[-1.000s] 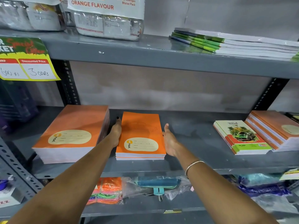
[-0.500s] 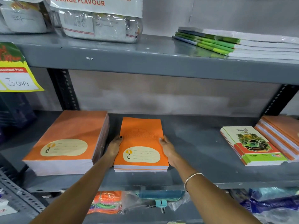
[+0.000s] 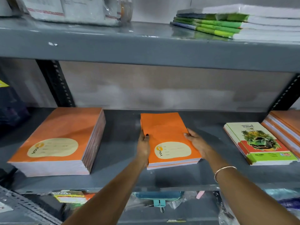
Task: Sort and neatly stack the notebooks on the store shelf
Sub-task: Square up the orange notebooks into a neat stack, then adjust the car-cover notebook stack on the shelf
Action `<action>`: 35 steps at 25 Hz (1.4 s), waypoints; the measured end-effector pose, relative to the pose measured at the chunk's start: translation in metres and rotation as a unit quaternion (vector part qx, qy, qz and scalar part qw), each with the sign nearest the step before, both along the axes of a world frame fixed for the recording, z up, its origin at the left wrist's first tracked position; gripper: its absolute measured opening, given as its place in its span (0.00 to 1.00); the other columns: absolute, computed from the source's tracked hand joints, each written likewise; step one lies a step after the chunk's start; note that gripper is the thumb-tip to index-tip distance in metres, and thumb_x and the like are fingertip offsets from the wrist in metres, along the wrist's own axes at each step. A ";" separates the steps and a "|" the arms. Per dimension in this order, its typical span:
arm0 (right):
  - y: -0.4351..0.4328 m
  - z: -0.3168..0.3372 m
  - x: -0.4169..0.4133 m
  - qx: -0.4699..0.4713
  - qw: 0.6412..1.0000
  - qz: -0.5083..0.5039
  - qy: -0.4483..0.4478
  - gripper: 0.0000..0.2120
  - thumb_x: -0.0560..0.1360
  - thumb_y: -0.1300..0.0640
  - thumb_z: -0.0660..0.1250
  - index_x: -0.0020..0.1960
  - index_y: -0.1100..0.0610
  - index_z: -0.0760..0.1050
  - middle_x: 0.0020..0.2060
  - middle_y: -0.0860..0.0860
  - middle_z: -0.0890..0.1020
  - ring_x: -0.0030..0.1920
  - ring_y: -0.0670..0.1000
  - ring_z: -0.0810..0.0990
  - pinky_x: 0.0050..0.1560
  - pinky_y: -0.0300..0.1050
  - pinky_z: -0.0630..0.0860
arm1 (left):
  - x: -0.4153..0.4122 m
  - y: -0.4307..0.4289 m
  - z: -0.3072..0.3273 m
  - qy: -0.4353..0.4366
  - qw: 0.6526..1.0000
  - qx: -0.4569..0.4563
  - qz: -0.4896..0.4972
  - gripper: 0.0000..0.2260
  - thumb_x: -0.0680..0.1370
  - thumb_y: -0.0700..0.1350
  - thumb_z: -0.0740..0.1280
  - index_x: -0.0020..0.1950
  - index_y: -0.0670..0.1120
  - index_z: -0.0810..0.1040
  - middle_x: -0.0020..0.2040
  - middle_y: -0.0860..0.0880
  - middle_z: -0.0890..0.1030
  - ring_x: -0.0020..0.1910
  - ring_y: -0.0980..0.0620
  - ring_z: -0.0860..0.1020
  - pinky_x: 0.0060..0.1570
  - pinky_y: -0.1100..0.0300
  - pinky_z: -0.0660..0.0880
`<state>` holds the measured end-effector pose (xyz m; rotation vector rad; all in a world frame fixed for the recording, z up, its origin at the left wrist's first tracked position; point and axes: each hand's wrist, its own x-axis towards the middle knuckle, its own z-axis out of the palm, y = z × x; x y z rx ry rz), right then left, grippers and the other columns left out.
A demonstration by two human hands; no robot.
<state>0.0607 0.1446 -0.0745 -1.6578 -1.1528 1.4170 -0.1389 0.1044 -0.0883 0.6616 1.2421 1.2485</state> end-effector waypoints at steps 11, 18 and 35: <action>-0.003 0.003 0.017 -0.018 1.000 0.000 -0.022 0.19 0.81 0.52 0.57 0.71 0.43 0.64 0.48 0.50 0.79 0.41 0.53 0.81 0.39 0.49 0.80 | 0.017 0.001 -0.003 0.003 1.000 0.009 -0.005 0.19 0.82 0.42 0.52 0.74 0.52 0.62 0.62 0.36 0.77 0.47 0.42 0.80 0.42 0.52 0.80; 0.004 0.004 0.021 -0.024 0.999 -0.013 0.026 0.24 0.78 0.49 0.62 0.72 0.52 0.64 0.66 0.52 0.74 0.65 0.57 0.74 0.67 0.56 0.71 | 0.011 -0.001 0.009 0.047 0.999 0.017 -0.003 0.17 0.82 0.47 0.53 0.72 0.47 0.63 0.62 0.41 0.77 0.57 0.36 0.78 0.45 0.48 0.79; -0.011 0.049 0.294 0.105 0.965 -0.136 -0.198 0.23 0.82 0.47 0.49 0.69 0.58 0.69 0.65 0.58 0.76 0.65 0.56 0.75 0.55 0.42 0.69 | 0.322 0.003 0.029 0.066 0.996 0.016 -0.065 0.25 0.82 0.53 0.49 0.75 0.41 0.62 0.74 0.45 0.66 0.73 0.47 0.65 0.72 0.56 0.60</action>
